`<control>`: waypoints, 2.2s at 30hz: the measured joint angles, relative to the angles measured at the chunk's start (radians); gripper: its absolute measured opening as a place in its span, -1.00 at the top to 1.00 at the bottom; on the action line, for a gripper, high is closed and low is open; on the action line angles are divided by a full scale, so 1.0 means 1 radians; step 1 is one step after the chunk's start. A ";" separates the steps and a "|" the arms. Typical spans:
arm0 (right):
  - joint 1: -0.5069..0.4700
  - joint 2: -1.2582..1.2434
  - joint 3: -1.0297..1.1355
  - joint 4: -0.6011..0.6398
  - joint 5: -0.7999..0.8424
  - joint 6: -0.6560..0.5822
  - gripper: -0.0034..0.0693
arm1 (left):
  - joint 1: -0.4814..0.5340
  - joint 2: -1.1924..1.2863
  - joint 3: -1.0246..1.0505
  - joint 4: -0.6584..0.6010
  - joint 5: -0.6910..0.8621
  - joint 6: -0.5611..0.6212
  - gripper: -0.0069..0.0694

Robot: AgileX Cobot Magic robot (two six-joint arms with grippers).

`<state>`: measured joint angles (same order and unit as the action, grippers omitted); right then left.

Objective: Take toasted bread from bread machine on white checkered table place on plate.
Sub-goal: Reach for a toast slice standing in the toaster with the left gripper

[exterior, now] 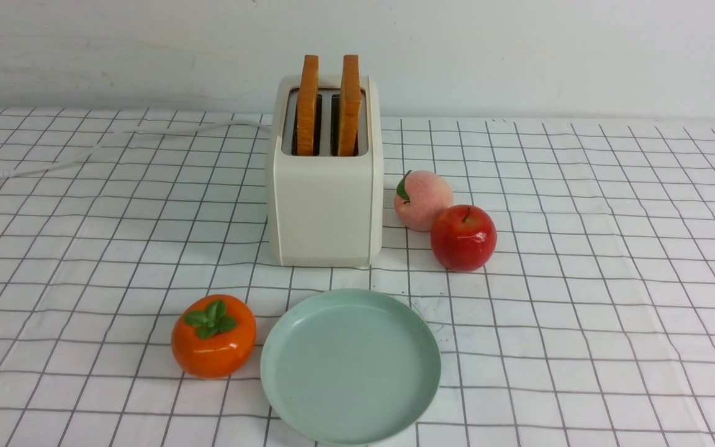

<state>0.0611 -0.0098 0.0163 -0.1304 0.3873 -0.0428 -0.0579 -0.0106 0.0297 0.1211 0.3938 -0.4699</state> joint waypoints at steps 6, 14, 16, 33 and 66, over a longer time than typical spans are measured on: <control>0.000 0.000 0.000 0.000 0.000 0.000 0.24 | 0.000 0.000 0.000 0.000 0.000 0.000 0.19; 0.000 0.000 0.000 0.000 0.000 0.000 0.24 | 0.000 0.000 0.000 0.018 -0.025 0.000 0.19; 0.000 0.000 0.000 0.000 0.000 0.000 0.24 | 0.000 0.000 0.000 0.020 -0.060 0.000 0.19; 0.000 0.000 0.000 0.001 0.000 0.000 0.24 | 0.000 0.000 0.000 -0.374 -0.446 -0.180 0.19; 0.000 0.000 0.010 0.045 -0.525 0.439 0.24 | 0.000 0.791 -0.648 -0.686 0.229 0.534 0.85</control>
<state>0.0611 -0.0098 0.0265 -0.0852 -0.1380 0.3962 -0.0579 0.7807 -0.6181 -0.5654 0.6223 0.0637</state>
